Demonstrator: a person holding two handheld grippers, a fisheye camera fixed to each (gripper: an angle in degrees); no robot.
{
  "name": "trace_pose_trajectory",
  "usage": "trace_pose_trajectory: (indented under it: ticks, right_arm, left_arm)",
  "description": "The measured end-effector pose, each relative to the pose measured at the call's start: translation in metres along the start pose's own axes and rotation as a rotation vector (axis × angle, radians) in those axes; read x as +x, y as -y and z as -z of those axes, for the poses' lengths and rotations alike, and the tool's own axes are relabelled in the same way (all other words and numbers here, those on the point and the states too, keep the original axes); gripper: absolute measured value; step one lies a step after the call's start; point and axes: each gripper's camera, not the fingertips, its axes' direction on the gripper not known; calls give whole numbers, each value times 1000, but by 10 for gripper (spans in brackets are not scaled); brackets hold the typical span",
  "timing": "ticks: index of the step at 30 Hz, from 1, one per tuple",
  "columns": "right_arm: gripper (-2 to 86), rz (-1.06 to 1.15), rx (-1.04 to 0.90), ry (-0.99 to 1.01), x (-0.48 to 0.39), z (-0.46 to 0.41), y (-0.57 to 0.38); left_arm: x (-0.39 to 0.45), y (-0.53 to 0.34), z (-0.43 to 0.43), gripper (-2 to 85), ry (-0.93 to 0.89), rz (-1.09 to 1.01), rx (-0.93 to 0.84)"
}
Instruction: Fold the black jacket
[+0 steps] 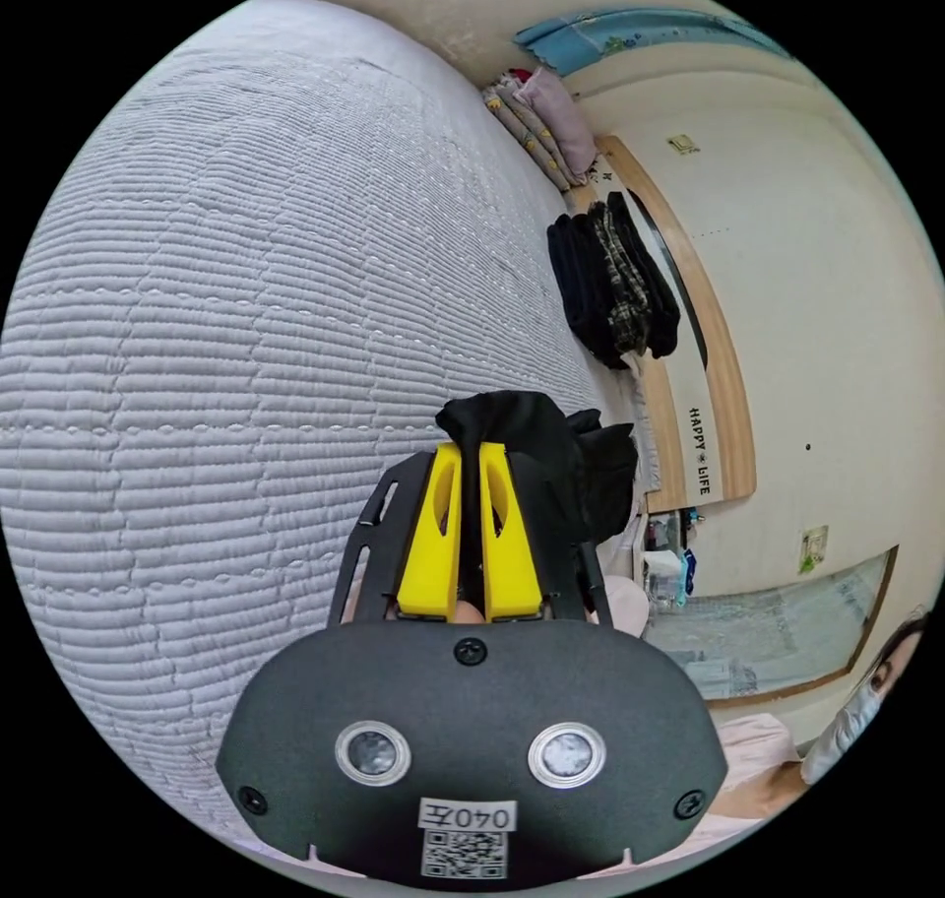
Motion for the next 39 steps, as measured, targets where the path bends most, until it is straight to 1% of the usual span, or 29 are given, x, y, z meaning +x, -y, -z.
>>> trace_pose_trajectory:
  ticks: [4, 6, 11, 14, 17, 22, 24, 28, 30, 34, 36, 39]
  right_arm:
    - [-8, 49, 84, 47, -13, 27, 25]
    - [-8, 74, 131, 88, -20, 40, 37]
    - [-9, 123, 301, 237, -41, 87, 71]
    - [-9, 88, 375, 307, -30, 106, 77]
    - [-8, 15, 390, 371, 2, 110, 70]
    - [-8, -157, 385, 405, 79, 102, 36]
    - [-8, -236, 373, 429, 113, 94, 17]
    - [-8, -454, 325, 500, 193, 61, -33]
    - [-8, -546, 309, 526, 223, 42, -56]
    - [-8, -710, 249, 578, 280, -9, -105]
    - [-8, -783, 225, 626, 299, -34, -124]
    - [-8, -886, 168, 744, 323, -81, -150]
  left_arm:
    - [-11, -25, 53, -14, 28, -7, 54]
    - [-28, -50, 98, -14, 46, 7, 96]
    - [-59, -112, 191, -14, 122, 86, 162]
    - [-52, -144, 232, -12, 135, 102, 228]
    - [-19, -158, 241, -10, 145, 66, 260]
    - [65, -148, 204, -9, 182, -49, 238]
    - [109, -140, 171, -9, 185, -96, 215]
    - [165, -127, 111, -8, 224, -135, 174]
    - [194, -118, 66, -8, 248, -145, 138]
    - [228, -107, -3, -9, 300, -171, 76]
    - [239, -102, -49, -11, 363, -174, 35]
    - [236, -100, -101, -7, 423, -147, -19]
